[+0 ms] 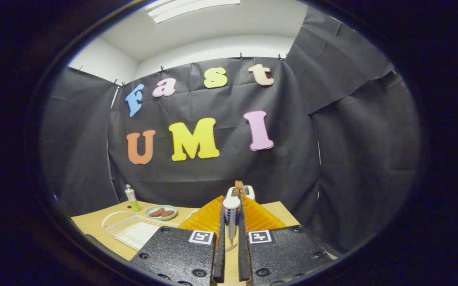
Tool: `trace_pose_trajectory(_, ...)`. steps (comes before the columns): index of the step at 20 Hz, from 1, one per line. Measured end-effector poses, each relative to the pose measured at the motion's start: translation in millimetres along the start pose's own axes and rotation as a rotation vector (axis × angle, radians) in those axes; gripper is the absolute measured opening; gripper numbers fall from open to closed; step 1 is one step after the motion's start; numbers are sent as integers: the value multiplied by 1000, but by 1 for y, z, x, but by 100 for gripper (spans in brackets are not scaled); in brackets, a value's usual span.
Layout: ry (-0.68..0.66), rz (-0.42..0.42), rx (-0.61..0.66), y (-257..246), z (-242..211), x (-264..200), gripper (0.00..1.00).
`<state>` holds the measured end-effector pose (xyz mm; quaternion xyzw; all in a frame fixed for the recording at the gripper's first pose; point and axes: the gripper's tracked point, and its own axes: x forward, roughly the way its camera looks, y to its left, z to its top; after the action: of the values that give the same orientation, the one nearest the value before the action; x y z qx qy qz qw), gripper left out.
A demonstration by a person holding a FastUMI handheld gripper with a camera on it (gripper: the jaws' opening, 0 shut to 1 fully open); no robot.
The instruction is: Take the plate from the dish rack, then take the spoon from the basket and place it into the plate.
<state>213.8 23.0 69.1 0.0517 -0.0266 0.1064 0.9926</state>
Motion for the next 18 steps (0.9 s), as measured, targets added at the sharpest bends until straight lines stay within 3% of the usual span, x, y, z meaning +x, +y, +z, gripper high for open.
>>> trace_pose_trajectory(4, 36, 72, 44, 56, 16, -41, 18)
trace_pose_trajectory(9, 47, 131, 14, 121, 0, -83, 19)
trace_pose_trajectory(15, 153, 232, -52, 202, -99, -94, 18)
trace_pose_trajectory(18, 225, 221, -93, 218, -152, -86, 19)
